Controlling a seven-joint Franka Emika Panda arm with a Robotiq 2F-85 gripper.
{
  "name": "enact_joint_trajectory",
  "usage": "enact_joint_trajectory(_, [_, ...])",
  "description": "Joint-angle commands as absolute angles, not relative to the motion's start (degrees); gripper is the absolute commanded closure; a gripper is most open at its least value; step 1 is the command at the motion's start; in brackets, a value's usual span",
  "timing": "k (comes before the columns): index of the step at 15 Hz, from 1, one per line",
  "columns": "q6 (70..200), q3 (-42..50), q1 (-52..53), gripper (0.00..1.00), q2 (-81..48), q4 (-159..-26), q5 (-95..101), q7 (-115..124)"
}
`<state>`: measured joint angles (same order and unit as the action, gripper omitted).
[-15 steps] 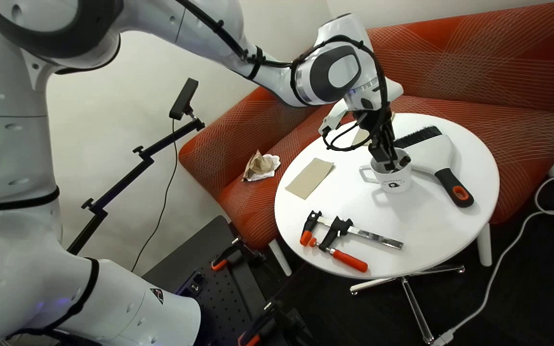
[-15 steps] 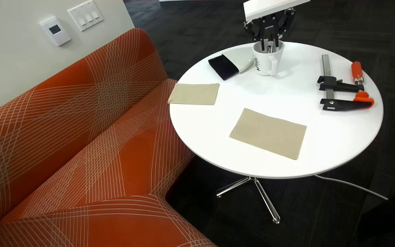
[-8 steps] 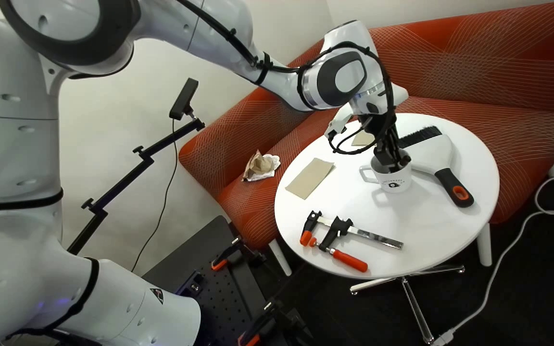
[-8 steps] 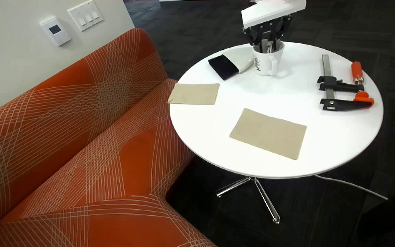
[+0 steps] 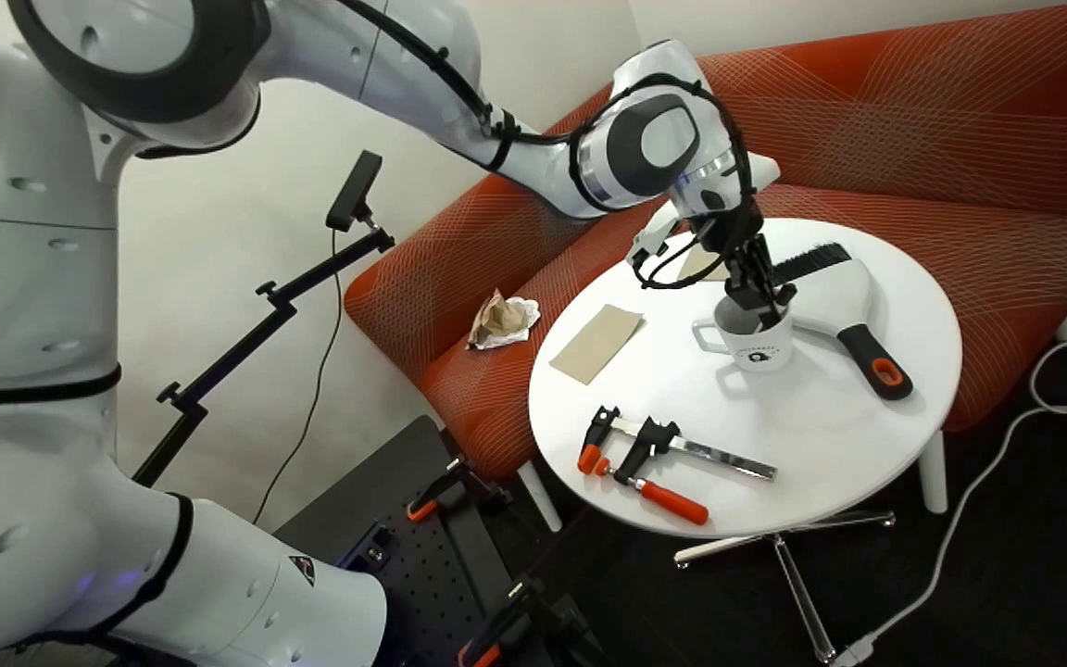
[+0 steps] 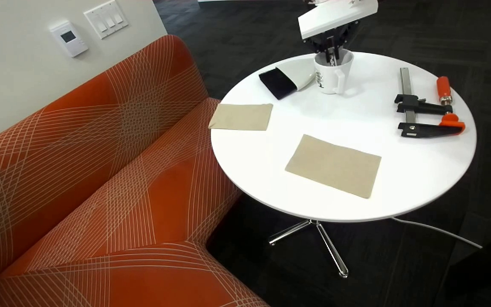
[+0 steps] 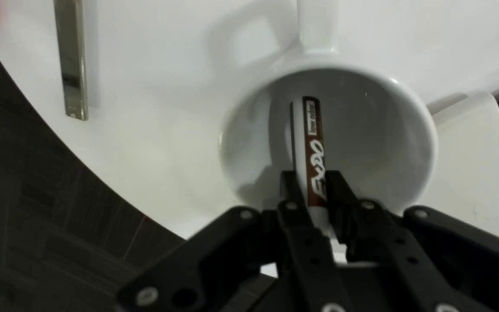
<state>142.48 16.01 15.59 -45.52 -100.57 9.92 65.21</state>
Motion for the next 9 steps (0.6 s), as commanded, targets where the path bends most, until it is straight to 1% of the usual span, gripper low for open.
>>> enact_joint_trajectory(1, [141.7, 18.8, 19.4, 0.95, -40.0, -105.4, 14.4, 69.5])
enact_joint_trajectory(6, [144.1, 19.9, 22.0, 0.95, -31.2, -112.0, 22.0, 73.1])
enact_joint_trajectory(9, [145.4, 16.8, 20.3, 0.95, -26.2, -114.3, 25.3, 70.3])
